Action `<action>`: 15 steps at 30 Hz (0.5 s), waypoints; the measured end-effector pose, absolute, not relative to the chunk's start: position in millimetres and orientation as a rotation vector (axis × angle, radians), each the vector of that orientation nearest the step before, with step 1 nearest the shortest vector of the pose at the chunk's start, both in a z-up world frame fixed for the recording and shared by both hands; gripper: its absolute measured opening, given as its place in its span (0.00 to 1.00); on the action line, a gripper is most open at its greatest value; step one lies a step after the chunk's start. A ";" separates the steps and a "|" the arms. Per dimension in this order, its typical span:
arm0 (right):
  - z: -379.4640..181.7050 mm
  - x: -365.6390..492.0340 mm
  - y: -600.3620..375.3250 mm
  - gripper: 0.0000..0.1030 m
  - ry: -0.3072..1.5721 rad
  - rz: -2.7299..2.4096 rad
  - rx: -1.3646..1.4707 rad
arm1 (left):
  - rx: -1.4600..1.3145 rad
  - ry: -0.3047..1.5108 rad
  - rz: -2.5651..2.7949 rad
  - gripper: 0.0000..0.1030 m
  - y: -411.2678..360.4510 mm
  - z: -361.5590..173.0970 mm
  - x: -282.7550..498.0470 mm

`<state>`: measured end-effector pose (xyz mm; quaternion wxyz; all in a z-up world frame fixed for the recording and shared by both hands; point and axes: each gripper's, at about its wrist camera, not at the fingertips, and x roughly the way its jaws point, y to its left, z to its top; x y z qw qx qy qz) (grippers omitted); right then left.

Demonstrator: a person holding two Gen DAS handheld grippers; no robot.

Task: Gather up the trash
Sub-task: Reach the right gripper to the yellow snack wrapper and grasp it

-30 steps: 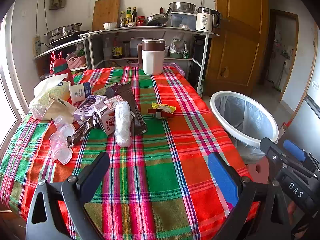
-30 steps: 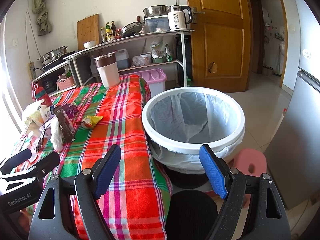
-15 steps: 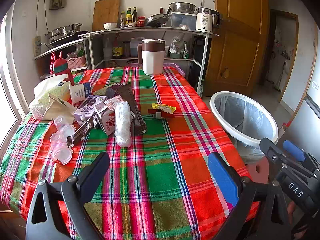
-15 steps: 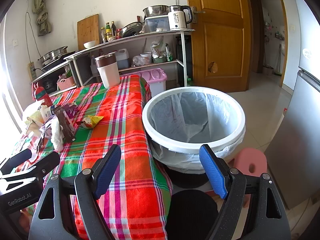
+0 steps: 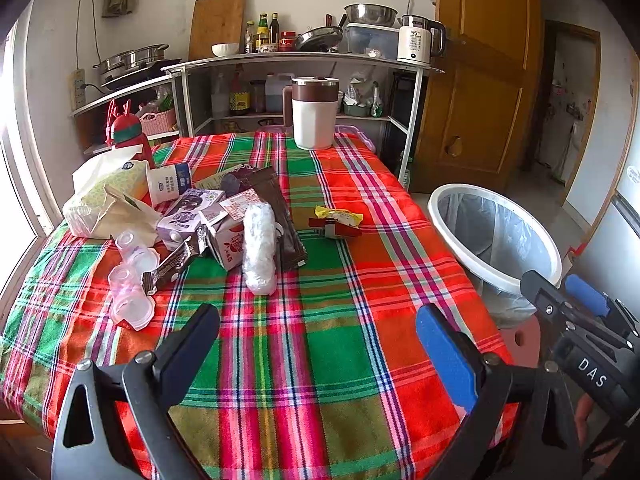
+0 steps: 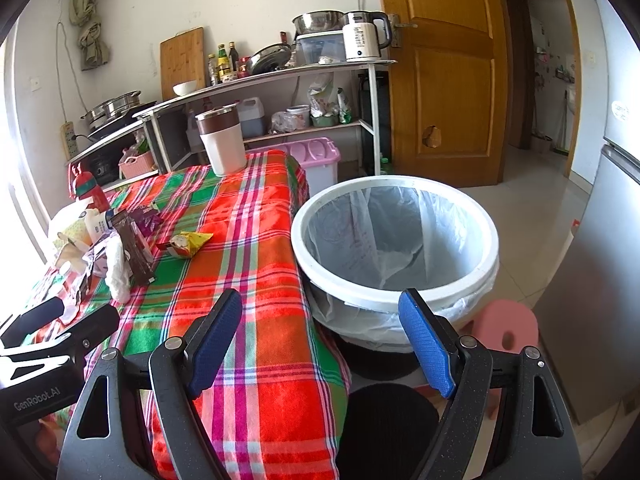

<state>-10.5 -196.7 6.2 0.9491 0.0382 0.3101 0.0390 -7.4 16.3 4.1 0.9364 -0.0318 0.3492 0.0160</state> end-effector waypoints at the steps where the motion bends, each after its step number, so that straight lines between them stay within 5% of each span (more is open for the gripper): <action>1: 5.9 -7.8 -195.6 0.78 0.628 0.083 0.074 | -0.070 0.718 0.040 0.97 20.9 3.4 -6.9; 15: 3.9 54.3 -143.7 0.78 0.684 0.312 0.025 | -0.187 0.776 0.143 0.97 106.2 -15.4 4.1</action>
